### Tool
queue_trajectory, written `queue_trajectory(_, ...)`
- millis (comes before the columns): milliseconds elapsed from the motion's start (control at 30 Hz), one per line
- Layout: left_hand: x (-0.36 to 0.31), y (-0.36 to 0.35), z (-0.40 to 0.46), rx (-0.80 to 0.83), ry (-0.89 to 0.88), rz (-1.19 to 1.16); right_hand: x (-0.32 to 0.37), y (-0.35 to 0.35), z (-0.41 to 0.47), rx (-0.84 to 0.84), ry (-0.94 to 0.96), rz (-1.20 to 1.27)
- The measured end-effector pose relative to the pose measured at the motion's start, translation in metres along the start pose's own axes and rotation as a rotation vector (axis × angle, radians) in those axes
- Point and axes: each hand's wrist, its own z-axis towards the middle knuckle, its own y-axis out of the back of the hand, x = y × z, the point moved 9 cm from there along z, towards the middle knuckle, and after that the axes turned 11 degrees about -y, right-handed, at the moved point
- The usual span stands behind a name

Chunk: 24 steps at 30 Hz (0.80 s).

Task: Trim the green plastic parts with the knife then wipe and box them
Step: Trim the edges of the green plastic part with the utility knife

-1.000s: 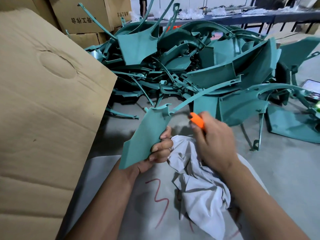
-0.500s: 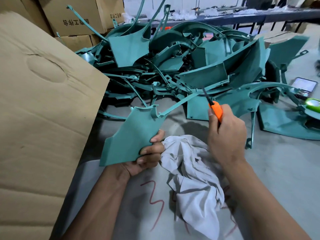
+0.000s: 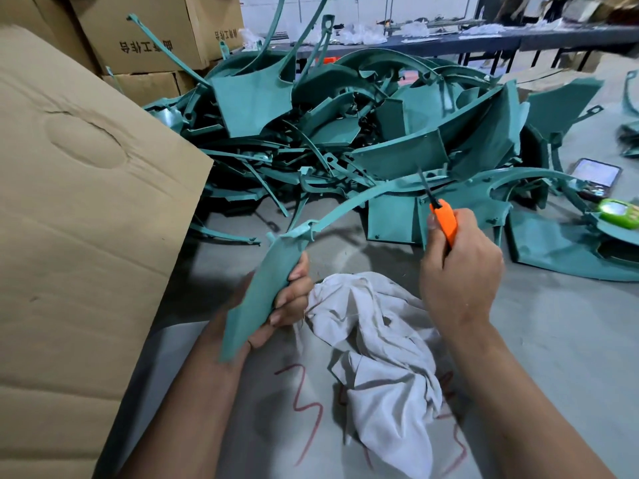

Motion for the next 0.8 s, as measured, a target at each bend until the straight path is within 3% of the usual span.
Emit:
queue_trajectory(67, -0.005, 0.01, 0.0, -0.119, -0.023, -0.013, -0.001, -0.002, 0.001, 0.021, -0.001, 0.07)
queue_trajectory(200, -0.019, 0.012, -0.006, -0.222, -0.121, 0.304, -0.006, -0.007, 0.001, 0.06, -0.033, 0.093)
queue_trajectory(433, -0.012, 0.011, -0.006, -0.108, -0.064, 0.188, -0.012, -0.016, 0.002, 0.119, -0.036, 0.027)
queue_trajectory(567, -0.014, 0.013, -0.008, -0.127, -0.078, 0.302, -0.017, -0.013, 0.003, 0.081, -0.063, 0.007)
queue_trajectory(633, -0.02, 0.016, -0.01, -0.214, -0.123, 0.361, -0.027, -0.01, 0.007, 0.057, -0.136, 0.073)
queue_trajectory(700, -0.043, 0.026, -0.018, -0.419, -0.32, 0.573, -0.036, -0.008, 0.01, 0.053, -0.199, 0.111)
queue_trajectory(800, -0.093, 0.008, -0.049, -0.731, -0.781, 1.361, -0.03, -0.005, 0.011, 0.068, -0.173, 0.19)
